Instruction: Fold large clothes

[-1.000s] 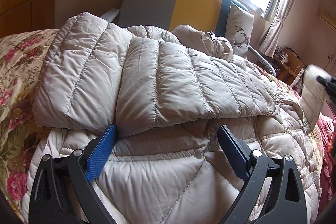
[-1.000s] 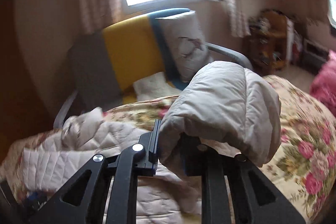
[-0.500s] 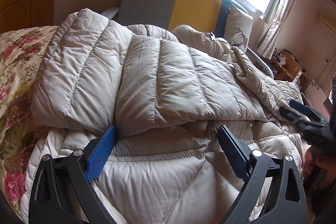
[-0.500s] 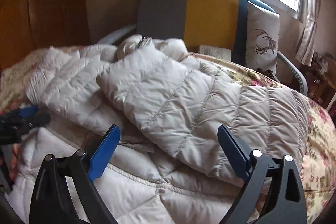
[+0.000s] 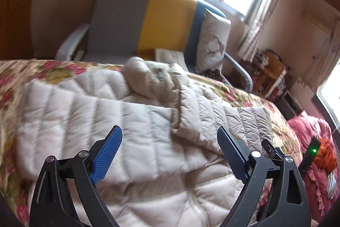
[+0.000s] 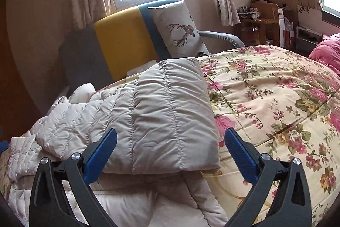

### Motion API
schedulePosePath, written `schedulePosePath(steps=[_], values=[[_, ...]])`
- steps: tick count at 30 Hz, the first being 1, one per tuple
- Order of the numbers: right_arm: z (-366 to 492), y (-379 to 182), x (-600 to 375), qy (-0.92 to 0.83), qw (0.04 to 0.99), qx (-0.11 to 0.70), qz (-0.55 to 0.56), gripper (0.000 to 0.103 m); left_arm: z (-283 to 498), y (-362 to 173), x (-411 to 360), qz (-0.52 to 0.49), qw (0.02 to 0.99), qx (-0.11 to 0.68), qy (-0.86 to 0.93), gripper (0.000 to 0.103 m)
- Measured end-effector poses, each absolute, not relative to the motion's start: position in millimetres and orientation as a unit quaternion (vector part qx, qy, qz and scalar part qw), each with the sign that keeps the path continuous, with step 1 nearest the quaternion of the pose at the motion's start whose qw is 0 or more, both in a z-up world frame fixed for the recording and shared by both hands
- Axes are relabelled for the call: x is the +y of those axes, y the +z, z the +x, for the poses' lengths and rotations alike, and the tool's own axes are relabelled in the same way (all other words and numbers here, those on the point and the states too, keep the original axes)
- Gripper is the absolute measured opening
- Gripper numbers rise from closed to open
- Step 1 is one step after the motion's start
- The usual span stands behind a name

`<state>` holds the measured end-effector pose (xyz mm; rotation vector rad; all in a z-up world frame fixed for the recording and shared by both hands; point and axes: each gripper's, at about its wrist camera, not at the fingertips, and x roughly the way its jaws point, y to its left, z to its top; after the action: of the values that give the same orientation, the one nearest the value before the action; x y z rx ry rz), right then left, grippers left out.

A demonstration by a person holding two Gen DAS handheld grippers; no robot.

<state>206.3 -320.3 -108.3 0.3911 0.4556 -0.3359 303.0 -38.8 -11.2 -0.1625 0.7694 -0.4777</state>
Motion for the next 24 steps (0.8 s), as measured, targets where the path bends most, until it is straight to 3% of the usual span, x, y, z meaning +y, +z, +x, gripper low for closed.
schedulePosePath(steps=[2, 3, 4, 6, 9, 10, 18, 24], values=[[199.0, -109.7, -323.2, -0.164, 0.941, 0.215, 0.202, 0.101, 330.5, -28.0, -65.7, -0.068, 0.878, 0.413, -0.233, 0.087], [197.1, -110.7, -325.2, -0.164, 0.941, 0.211, 0.208, 0.101, 339.3, -36.6, -71.4, -0.071, 0.871, 0.426, -0.234, 0.075], [194.3, -111.7, -326.7, -0.167, 0.94, 0.207, 0.214, 0.101, 352.7, -46.7, -81.5, -0.08, 0.861, 0.445, -0.231, 0.07], [187.4, -108.2, -325.4, -0.179, 0.938, 0.196, 0.224, 0.101, 366.2, -61.1, -89.0, -0.104, 0.849, 0.465, -0.23, 0.067], [180.6, -109.6, -330.5, -0.195, 0.933, 0.183, 0.241, 0.101, 379.2, -77.4, -97.1, -0.147, 0.828, 0.492, -0.226, 0.022], [179.1, -110.6, -333.3, -0.2, 0.931, 0.181, 0.248, 0.101, 378.0, -75.9, -95.4, -0.166, 0.822, 0.491, -0.235, 0.014], [168.5, -117.4, -350.4, -0.206, 0.914, 0.167, 0.308, 0.101, 361.8, -18.0, -43.9, -0.201, 0.863, 0.4, -0.234, 0.01], [166.1, -118.9, -351.0, -0.209, 0.908, 0.172, 0.32, 0.101, 338.9, -35.6, -0.4, -0.166, 0.877, 0.404, -0.199, 0.01]])
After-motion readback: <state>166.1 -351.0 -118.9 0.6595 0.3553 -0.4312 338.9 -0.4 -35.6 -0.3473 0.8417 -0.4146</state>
